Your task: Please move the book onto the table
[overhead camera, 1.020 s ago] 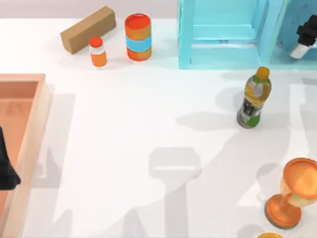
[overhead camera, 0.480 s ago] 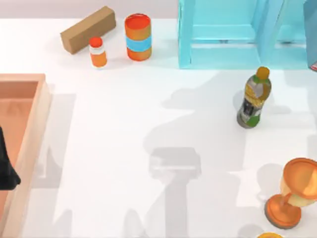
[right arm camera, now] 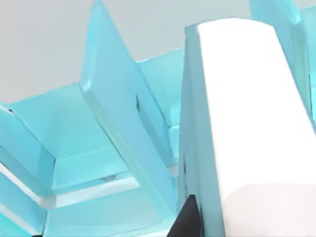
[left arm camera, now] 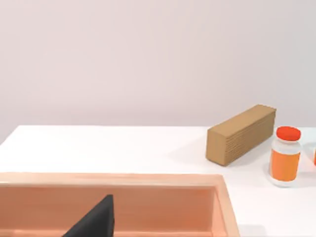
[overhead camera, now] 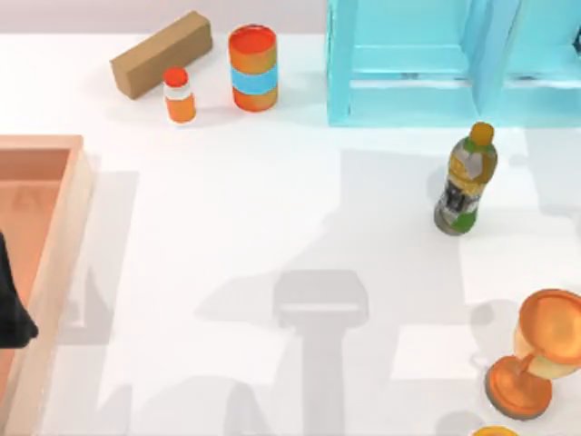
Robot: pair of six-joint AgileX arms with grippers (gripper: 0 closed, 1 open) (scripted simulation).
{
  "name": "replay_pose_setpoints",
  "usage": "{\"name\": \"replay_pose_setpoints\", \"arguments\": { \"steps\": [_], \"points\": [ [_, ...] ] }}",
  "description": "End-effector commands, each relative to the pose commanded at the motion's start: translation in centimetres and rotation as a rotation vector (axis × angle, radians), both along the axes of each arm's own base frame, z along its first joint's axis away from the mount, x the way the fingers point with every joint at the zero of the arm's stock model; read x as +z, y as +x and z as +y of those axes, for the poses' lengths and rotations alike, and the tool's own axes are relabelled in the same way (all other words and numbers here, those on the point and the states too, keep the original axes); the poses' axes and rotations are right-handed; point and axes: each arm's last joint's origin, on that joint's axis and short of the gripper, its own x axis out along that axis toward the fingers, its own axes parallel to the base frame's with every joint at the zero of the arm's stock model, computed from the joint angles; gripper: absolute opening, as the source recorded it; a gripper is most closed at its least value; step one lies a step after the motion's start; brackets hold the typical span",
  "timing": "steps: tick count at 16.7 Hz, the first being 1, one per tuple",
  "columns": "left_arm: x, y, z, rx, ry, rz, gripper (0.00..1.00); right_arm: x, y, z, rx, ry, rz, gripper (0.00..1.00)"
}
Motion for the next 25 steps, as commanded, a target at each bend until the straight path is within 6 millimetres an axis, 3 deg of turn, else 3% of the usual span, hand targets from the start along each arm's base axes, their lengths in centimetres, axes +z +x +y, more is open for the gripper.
{"name": "replay_pose_setpoints", "arguments": {
  "steps": [2,8,12,15,19,22,25],
  "points": [
    [0.0,0.0,0.0,0.000,0.000,0.000,1.00,0.2,-0.7,0.0,0.000,0.001,0.004,0.00],
    [0.0,0.0,0.0,0.000,0.000,0.000,1.00,0.2,-0.4,0.4,0.006,-0.005,0.007,0.00],
    [0.0,0.0,0.0,0.000,0.000,0.000,1.00,1.9,2.1,4.0,0.037,-0.101,0.017,0.00],
    [0.0,0.0,0.0,0.000,0.000,0.000,1.00,2.7,4.8,10.1,0.093,-0.251,0.049,0.00],
    [0.0,0.0,0.0,0.000,0.000,0.000,1.00,1.4,5.9,22.2,0.203,-0.559,0.104,0.00],
    [0.0,0.0,0.0,0.000,0.000,0.000,1.00,-2.7,3.4,32.5,0.305,-0.887,0.143,0.00],
    [0.0,0.0,0.0,0.000,0.000,0.000,1.00,-8.0,-1.9,41.1,0.400,-1.249,0.130,0.00]
  ]
}}
